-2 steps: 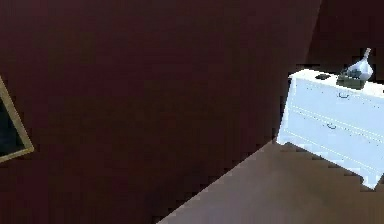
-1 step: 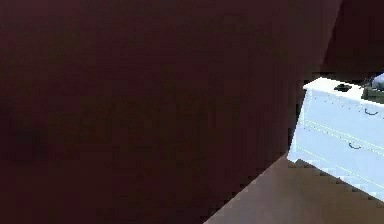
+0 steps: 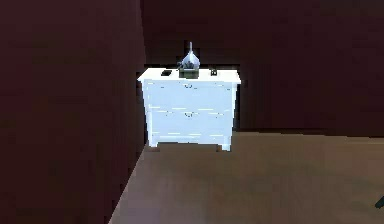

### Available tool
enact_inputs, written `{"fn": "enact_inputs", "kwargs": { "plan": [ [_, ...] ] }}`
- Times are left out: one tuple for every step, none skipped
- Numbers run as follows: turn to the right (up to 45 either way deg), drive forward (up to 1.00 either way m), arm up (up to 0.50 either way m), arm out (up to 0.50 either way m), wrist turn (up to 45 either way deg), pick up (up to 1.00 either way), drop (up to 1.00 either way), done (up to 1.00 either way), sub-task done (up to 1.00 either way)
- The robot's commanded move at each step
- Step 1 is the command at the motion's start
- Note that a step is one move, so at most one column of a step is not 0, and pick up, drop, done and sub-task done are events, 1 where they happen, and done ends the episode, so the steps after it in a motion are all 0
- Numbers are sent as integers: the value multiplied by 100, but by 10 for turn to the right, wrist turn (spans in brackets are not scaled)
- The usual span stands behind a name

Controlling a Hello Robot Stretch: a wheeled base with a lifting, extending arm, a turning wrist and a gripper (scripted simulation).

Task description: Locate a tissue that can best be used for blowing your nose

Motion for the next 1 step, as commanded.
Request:
{"fn": "enact_inputs", "kwargs": {
  "plan": [
    [30,0,0,0,0,0,0,0,0]
  ]
}}
